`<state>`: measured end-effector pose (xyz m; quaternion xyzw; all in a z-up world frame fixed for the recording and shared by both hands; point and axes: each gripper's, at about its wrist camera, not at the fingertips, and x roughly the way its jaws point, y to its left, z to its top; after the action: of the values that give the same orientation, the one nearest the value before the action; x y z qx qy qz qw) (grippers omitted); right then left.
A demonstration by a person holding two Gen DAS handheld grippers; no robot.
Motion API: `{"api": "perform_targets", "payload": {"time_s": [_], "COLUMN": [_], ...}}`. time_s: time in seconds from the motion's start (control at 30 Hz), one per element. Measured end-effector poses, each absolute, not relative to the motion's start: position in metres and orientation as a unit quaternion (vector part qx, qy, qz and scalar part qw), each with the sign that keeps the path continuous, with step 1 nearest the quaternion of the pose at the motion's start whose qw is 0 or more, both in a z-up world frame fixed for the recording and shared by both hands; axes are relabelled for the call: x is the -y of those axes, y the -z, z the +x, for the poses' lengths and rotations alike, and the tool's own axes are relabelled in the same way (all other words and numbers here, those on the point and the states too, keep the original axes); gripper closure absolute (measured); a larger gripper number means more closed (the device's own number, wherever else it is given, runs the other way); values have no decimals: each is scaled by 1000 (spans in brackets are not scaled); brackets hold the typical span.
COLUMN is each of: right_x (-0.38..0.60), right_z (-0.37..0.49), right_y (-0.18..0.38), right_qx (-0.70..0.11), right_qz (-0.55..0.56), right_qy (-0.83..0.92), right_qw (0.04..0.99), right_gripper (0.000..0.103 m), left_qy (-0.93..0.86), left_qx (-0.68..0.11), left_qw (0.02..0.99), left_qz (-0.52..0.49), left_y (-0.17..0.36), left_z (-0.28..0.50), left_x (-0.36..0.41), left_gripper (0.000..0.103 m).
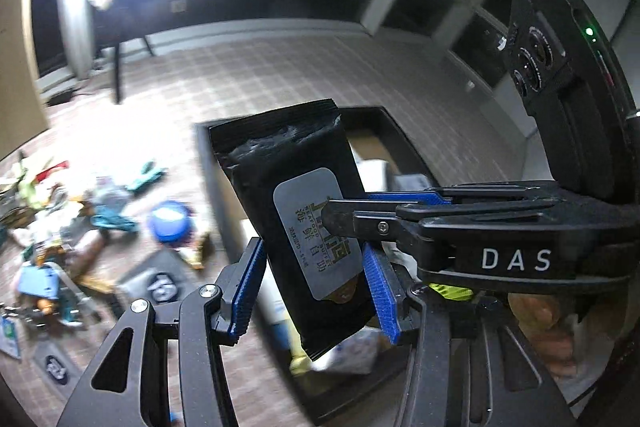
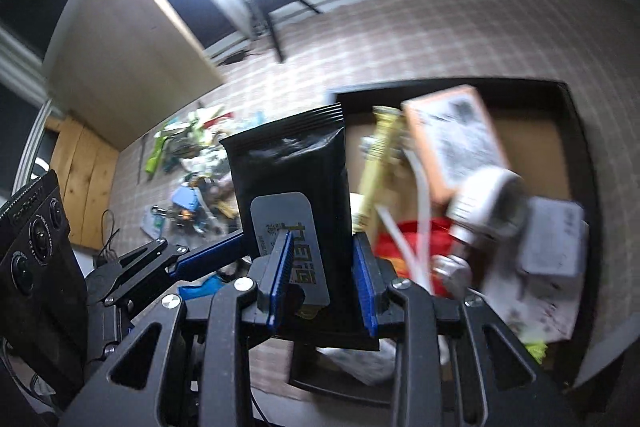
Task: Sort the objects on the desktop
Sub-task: 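Carry the wipes pack with both grippers to the tray and release it, then move both grippers back over the pile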
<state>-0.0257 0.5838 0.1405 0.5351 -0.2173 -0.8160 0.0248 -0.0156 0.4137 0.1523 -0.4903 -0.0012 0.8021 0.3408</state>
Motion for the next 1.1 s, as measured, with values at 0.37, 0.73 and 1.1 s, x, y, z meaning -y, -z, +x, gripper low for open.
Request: {"api": "perform_targets", "payload": {"time_s": [0.37, 0.73, 1.1], "right_x": [-631, -593, -514], "right_z": [9, -1, -44], "right_y": [-138, -142, -134], "right_qx": [201, 172, 128], "right_qz": [539, 538, 552], "right_qy": [817, 825, 823], "right_qw": [-38, -6, 42], "right_gripper": [72, 72, 68], "left_qy": [-797, -818, -840], "left_qx": [-36, -27, 12], "left_qw": [343, 295, 176], "left_qz": [-495, -492, -514], "left_y": [-150, -151, -131], "left_z": [-2, -9, -26], "left_x": [-460, -401, -259], "left_gripper": [50, 51, 50]}}
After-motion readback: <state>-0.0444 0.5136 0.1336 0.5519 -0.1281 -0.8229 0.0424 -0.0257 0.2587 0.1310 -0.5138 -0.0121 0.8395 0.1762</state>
